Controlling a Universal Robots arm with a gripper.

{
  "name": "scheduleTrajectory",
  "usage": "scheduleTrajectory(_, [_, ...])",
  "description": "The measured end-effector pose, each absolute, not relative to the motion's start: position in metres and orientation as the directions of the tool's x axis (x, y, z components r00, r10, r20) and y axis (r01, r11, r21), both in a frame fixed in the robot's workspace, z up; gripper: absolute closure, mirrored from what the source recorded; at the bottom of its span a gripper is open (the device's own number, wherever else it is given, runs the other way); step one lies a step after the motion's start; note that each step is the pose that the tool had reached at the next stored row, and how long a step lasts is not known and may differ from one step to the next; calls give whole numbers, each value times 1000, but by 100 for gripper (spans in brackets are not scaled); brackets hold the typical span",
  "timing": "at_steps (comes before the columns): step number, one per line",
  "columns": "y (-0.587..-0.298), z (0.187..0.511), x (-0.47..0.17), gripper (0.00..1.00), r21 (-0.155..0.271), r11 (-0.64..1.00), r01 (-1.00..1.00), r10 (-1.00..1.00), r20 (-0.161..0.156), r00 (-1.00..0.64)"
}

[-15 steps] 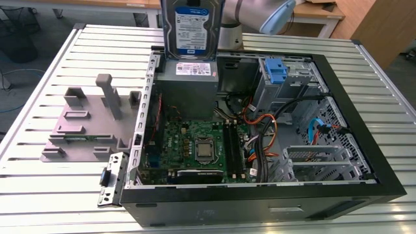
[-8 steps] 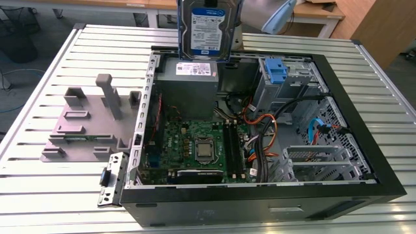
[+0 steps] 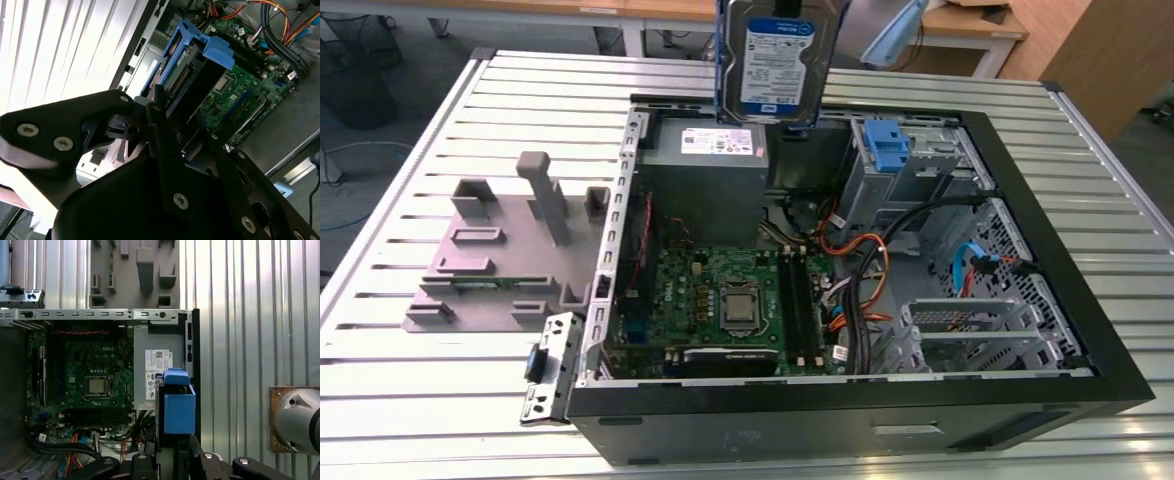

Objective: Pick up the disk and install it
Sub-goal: 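Pick up the disk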

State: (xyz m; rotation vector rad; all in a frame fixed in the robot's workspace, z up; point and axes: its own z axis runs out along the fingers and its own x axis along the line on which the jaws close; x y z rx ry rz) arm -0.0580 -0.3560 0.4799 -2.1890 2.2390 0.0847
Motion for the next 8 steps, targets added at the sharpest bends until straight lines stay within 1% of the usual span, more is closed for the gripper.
scheduleTrajectory(8, [-356,480,-37,65,32,22,-999,-999,-44,-23])
